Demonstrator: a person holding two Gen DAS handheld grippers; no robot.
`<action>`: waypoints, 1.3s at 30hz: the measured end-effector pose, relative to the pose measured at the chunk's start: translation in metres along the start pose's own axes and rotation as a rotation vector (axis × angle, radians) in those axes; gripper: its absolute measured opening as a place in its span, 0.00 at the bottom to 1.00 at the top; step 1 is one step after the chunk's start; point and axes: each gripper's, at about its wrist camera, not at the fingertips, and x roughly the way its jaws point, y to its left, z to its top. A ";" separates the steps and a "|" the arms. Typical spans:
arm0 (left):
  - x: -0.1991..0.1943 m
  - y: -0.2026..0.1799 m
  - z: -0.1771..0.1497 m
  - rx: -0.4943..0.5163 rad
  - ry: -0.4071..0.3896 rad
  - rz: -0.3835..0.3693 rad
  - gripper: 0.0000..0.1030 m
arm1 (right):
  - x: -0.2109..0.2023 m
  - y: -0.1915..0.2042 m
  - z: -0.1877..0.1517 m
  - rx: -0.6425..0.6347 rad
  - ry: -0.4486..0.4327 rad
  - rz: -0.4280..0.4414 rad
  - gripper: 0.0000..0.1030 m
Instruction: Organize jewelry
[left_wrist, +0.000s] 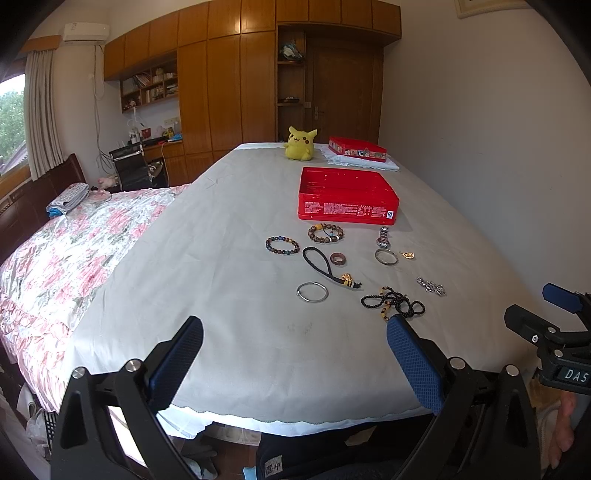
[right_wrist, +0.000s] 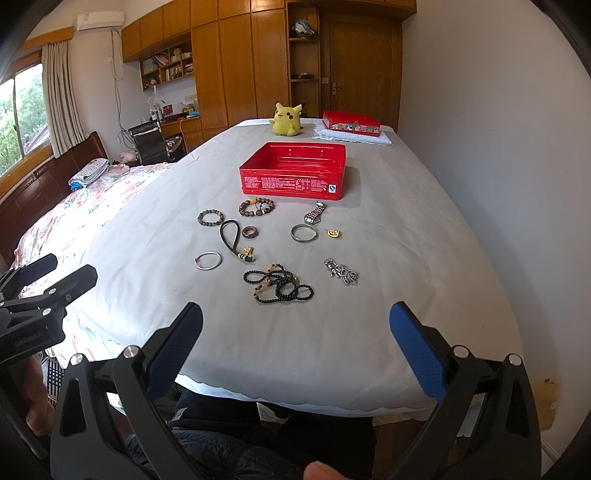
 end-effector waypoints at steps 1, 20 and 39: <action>0.000 0.000 0.000 0.000 0.000 0.000 0.96 | 0.000 0.000 0.000 0.001 -0.001 0.000 0.97; 0.002 0.000 0.001 -0.003 -0.002 0.003 0.96 | 0.001 0.004 -0.001 -0.001 0.000 0.006 0.97; 0.000 0.002 0.001 -0.005 -0.005 0.005 0.96 | 0.001 0.004 0.000 -0.005 -0.004 0.007 0.97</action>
